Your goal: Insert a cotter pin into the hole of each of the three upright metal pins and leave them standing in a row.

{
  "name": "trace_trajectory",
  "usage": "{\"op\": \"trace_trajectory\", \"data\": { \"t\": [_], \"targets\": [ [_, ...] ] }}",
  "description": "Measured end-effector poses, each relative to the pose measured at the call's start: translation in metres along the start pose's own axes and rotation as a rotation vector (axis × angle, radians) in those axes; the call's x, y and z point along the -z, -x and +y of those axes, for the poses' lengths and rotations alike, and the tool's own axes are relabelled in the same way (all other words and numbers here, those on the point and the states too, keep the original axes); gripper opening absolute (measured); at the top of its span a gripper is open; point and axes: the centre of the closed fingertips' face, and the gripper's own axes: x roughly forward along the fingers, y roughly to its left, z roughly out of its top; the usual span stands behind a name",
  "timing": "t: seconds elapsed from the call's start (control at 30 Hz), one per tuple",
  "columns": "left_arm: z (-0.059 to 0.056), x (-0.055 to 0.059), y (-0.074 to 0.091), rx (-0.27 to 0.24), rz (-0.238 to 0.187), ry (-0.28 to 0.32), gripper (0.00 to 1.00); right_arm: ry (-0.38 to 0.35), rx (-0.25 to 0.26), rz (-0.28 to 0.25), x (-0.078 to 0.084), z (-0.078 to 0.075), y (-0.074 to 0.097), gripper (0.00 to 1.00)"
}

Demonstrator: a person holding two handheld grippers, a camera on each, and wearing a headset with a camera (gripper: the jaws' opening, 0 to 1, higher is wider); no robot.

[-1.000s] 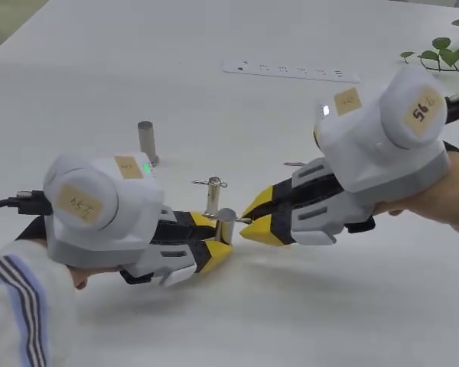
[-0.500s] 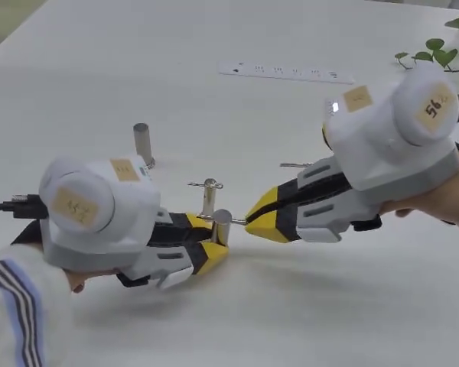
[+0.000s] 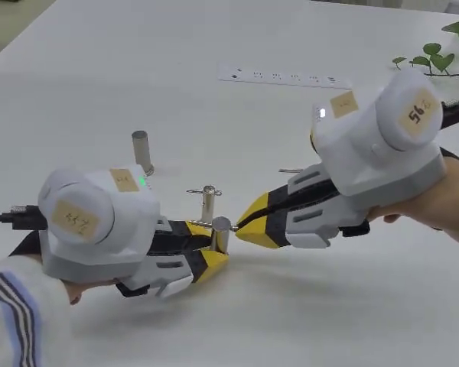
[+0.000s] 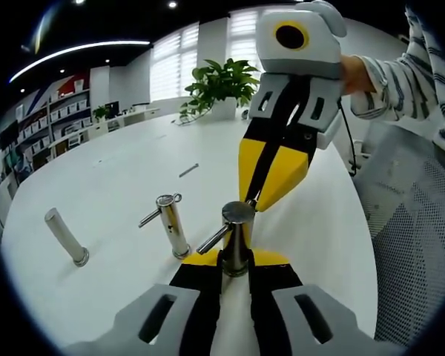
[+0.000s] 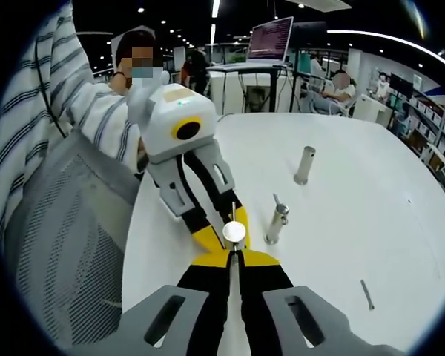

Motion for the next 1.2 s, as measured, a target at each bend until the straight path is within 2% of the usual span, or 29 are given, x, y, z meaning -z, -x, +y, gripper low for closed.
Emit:
{"op": "trace_trajectory", "data": {
  "t": [0.2, 0.3, 0.37, 0.43, 0.47, 0.53, 0.6, 0.67, 0.73, 0.8, 0.87, 1.03, 1.1, 1.2],
  "targets": [
    [0.0, 0.0, -0.001, -0.004, -0.002, 0.021, 0.12, 0.004, -0.008, -0.008, -0.002, 0.002, -0.001, 0.08],
    [0.0, 0.0, -0.001, -0.002, -0.004, 0.028, 0.12, -0.026, -0.011, -0.009, 0.0, 0.003, -0.001, 0.16],
    [-0.001, -0.002, -0.001, 0.003, -0.012, 0.03, 0.13, -0.031, -0.009, -0.009, 0.001, 0.003, -0.001, 0.16],
    [-0.002, -0.003, -0.001, 0.005, -0.015, 0.028, 0.17, -0.036, -0.007, -0.013, 0.001, 0.003, -0.001, 0.19],
    [0.0, -0.003, -0.001, -0.011, -0.009, 0.025, 0.21, -0.039, 0.0, -0.018, 0.0, 0.003, -0.002, 0.2],
    [0.001, -0.002, 0.0, -0.02, -0.004, 0.016, 0.3, -0.045, 0.01, -0.029, 0.0, 0.002, -0.002, 0.22],
    [0.0, -0.001, 0.001, -0.013, 0.0, 0.027, 0.32, -0.081, 0.02, -0.048, -0.002, 0.001, -0.003, 0.25],
    [0.0, 0.002, 0.004, -0.016, 0.011, 0.021, 0.33, -0.087, 0.023, -0.06, -0.002, 0.001, -0.004, 0.27],
    [0.001, 0.004, 0.007, -0.023, 0.016, 0.024, 0.41, -0.091, 0.024, -0.064, -0.002, 0.003, -0.006, 0.27],
    [-0.001, 0.004, 0.009, -0.011, 0.01, 0.054, 0.55, -0.095, 0.023, -0.069, -0.002, 0.004, -0.008, 0.28],
    [-0.001, 0.005, 0.011, -0.009, 0.01, 0.058, 0.64, -0.102, 0.021, -0.073, -0.002, 0.006, -0.011, 0.28],
    [-0.002, 0.009, 0.014, -0.012, 0.007, 0.093, 0.78, -0.099, 0.018, -0.077, -0.003, 0.009, -0.017, 0.28],
    [-0.007, 0.005, 0.016, 0.016, -0.021, 0.133, 0.85, -0.103, 0.018, -0.072, -0.003, 0.009, -0.02, 0.28],
    [-0.007, 0.002, 0.018, 0.01, -0.034, 0.135, 0.98, -0.108, 0.02, -0.073, -0.002, 0.008, -0.022, 0.28]
  ]
}}
